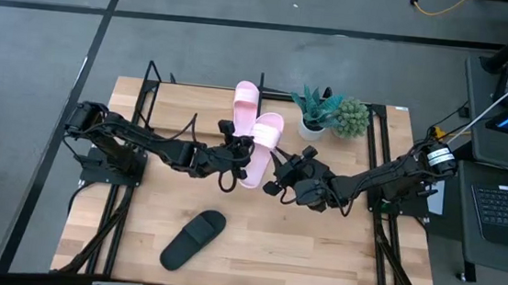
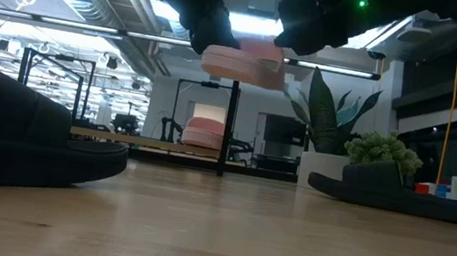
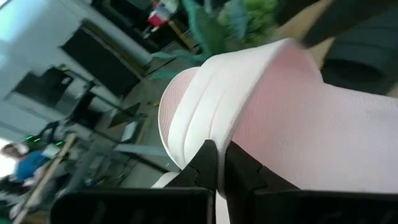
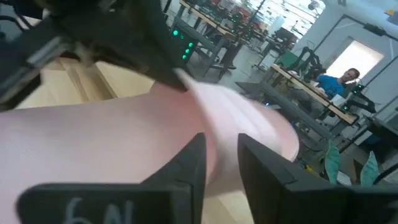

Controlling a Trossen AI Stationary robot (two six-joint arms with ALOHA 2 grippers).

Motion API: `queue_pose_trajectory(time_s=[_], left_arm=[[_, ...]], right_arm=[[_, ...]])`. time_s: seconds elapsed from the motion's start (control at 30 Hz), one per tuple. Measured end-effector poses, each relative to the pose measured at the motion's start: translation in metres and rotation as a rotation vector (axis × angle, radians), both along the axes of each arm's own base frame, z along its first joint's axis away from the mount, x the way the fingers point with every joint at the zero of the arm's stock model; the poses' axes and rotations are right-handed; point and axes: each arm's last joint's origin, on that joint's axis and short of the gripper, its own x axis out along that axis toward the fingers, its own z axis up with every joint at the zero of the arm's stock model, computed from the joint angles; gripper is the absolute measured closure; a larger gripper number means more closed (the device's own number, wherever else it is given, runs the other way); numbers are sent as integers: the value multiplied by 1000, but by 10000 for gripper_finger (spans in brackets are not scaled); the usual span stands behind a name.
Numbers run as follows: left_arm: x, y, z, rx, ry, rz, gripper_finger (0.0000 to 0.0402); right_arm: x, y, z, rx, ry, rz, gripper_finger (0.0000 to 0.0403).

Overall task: Pick and place slides into the shelf
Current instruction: Put the pink slide on the shelf

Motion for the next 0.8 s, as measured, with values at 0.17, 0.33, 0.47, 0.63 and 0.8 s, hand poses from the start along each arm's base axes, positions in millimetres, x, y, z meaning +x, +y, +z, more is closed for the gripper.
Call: queue_pose_trajectory(time_s=[0.17,0.33,0.47,0.63,0.8], left_arm=[[-2,1,0,48,28,58,399],[-6,-5,6,46,9,39,399],[-18,-12,24,48,-30,37,399],[-38,-18,46,49,-77,42,400],[-60,-14,58,-10,-96,57,400]], right_arm=[[-2,7,0,2,-3,22,271],[-5,19,0,-15,13,57,254],[-9,27,3,-24,14,71,252],[-13,33,5,-52,21,36,256],[-15,34,3,-73,55,41,330]])
